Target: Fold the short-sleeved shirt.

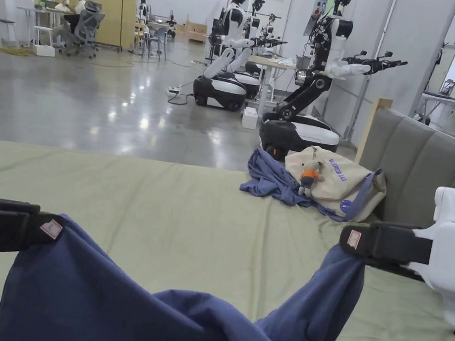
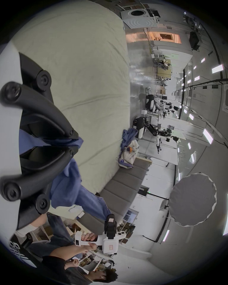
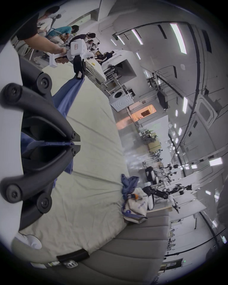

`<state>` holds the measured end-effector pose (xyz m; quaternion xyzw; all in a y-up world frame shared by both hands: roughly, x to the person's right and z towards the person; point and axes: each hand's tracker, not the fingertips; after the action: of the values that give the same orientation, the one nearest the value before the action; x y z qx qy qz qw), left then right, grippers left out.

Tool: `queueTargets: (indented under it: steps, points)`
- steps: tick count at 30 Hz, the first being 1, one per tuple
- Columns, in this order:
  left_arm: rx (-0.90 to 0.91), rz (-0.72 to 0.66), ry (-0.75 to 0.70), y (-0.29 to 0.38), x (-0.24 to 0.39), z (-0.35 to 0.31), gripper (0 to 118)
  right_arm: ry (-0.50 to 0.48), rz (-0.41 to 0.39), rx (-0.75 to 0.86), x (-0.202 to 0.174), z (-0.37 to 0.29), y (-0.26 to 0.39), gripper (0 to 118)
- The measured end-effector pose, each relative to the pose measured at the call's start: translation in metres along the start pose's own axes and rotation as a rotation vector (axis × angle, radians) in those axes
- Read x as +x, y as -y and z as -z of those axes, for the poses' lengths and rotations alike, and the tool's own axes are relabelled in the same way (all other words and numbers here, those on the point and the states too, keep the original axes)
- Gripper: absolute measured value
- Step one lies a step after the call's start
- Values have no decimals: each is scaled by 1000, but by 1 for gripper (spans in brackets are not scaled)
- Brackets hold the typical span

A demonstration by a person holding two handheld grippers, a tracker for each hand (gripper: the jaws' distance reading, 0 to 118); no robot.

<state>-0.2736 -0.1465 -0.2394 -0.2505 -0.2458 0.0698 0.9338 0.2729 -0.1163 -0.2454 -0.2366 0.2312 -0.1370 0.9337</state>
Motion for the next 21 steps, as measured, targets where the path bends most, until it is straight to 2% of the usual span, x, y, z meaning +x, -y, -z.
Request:
queueTargets:
  steps: [3,5,10,11,12,13,14,16,17,19,20,21]
  points:
    - [46,9,5,-27,7,-11,9,3,-13,35,-11,-12,-27,4]
    - [81,9,7,-51,15,-15,9,45,-72,67,-20,-16,-50,4]
    - [135,70,-2,-129,39,-21,9,63,-114,112,-44,-17,-123,4]
    - [140,92,0,-146,44,-21,9,82,-113,159,-50,-20,-138,4]
    - [152,96,-8,-164,49,-22,9,110,-155,192,-59,-22,-155,4]
    - [167,99,-11,-180,53,-24,9,105,-195,148,-65,-21,-174,4]
    - [178,104,-13,-198,56,-26,9,135,-175,216,-72,-25,-186,3]
    - [227,147,-53,-229,67,-31,9,192,-260,219,-90,-26,-218,3]
    - [246,155,-74,-246,72,-34,9,223,-251,268,-98,-27,-231,3]
    - [286,205,-94,-277,81,-36,9,224,-273,273,-101,-20,-267,3]
    - [311,217,-121,-293,83,-34,9,280,-276,337,-110,-21,-279,3]
    - [327,235,-142,-313,85,-33,9,287,-315,315,-118,-19,-299,3]
